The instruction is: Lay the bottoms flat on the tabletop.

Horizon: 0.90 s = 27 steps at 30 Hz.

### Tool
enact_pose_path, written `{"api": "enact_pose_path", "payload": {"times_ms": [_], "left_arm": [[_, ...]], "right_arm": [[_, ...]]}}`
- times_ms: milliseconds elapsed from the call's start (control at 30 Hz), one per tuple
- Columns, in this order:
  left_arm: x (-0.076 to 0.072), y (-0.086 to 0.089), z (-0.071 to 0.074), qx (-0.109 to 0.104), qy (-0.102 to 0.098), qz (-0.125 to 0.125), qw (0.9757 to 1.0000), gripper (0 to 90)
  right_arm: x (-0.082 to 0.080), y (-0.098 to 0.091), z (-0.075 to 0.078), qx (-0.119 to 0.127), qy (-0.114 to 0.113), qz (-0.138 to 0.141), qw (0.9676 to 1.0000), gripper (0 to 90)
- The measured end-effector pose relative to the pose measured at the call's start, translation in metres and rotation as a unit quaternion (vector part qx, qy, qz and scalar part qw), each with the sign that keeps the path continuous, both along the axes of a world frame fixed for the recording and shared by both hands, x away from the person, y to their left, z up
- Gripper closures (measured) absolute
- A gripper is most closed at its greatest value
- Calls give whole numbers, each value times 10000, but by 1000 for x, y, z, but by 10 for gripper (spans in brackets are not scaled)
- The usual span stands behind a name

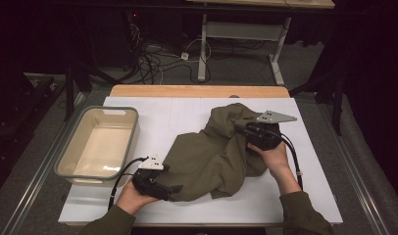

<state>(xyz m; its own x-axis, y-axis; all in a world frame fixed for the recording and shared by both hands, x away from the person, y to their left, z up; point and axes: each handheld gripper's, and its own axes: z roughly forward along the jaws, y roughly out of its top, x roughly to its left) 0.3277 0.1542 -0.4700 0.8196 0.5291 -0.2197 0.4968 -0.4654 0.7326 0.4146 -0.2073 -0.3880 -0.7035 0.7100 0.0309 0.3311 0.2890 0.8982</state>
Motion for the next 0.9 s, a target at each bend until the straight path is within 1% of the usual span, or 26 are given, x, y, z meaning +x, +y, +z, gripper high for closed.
{"api": "enact_pose_path", "payload": {"times_ms": [333, 400, 533, 633, 733, 800, 900], "left_arm": [[0, 0, 0, -1, -3, 0, 10000, 91], [0, 0, 0, -3, -4, -1, 10000, 91], [-1, 1, 1, -8, -11, -1, 10000, 91], [-1, 1, 1, -13, -21, -7, 10000, 91], [-1, 2, 1, -3, -17, -15, 10000, 91], [-1, 2, 1, -14, -20, -13, 10000, 91], [-1, 2, 1, -6, -21, -13, 10000, 91]], "right_arm": [[3, 35, 5, 41, -52, 369, 9993, 890], [3, 45, 6, 53, -55, 460, 9989, 891], [3, 69, 4, 29, -40, 717, 9974, 891], [1, 86, -2, -48, 30, 943, 9955, 890], [-1, 103, -15, -256, 180, 1178, 9925, 891], [-2, 110, -24, -387, 291, 1290, 9905, 890], [-3, 117, -35, -569, 462, 1405, 9874, 890]]}}
